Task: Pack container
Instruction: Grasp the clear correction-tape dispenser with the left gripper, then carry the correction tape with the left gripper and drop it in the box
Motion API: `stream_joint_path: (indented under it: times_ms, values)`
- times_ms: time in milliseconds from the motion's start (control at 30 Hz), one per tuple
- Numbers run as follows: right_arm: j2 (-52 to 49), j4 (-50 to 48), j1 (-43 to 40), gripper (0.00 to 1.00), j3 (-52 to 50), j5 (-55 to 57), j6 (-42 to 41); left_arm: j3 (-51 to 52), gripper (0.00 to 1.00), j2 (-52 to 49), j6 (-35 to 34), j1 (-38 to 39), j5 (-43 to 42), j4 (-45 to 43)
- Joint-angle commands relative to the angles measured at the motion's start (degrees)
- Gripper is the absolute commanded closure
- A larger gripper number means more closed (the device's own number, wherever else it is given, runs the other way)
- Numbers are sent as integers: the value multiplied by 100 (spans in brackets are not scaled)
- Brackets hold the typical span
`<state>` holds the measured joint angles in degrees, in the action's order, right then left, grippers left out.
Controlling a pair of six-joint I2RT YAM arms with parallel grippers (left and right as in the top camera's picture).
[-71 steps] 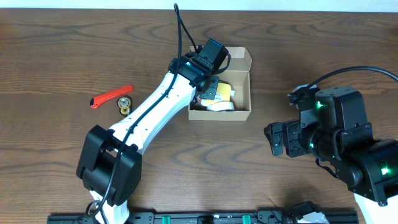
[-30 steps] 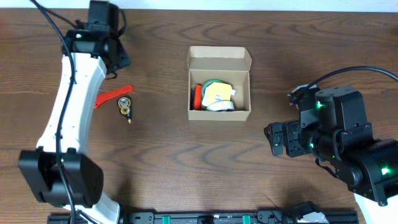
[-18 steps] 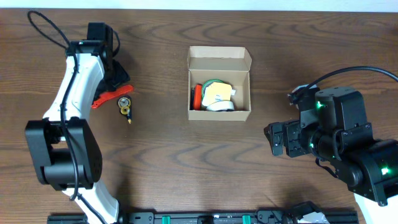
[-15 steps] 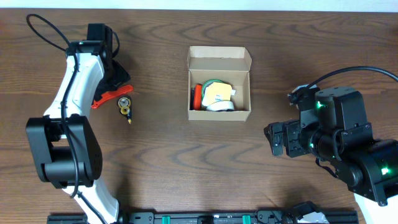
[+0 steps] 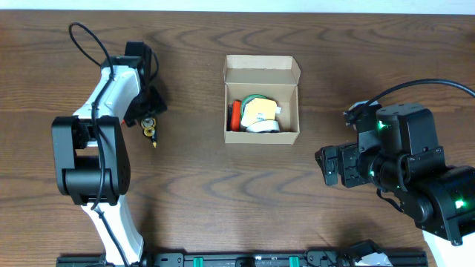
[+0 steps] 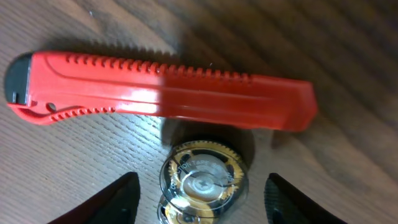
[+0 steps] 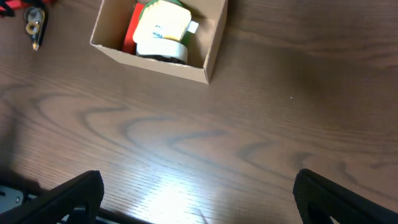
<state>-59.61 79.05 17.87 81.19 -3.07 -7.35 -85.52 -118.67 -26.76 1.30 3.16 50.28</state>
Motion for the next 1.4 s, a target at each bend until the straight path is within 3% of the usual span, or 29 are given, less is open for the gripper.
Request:
stream_joint_path:
  times_ms: [0, 467, 667, 833, 1033, 1367]
  values:
    - [-2, 9, -42, 1, 0, -17, 17, 144, 38, -85, 240, -11, 20, -85]
    - [-2, 11, -42, 1, 0, -17, 17, 669, 40, -94, 240, -9, -33, -529]
    - [-2, 9, -44, 1, 0, -20, 17, 748, 53, -94, 258, -9, -190, -605]
    - [0, 9, -42, 1, 0, -17, 17, 748, 56, -94, 260, -9, -219, -603]
    - [-2, 9, -42, 1, 0, -17, 17, 638, 66, 2, 256, -9, -323, -459]
    - [-2, 9, -42, 1, 0, -17, 17, 468, 72, 1355, 306, 227, -289, -544]
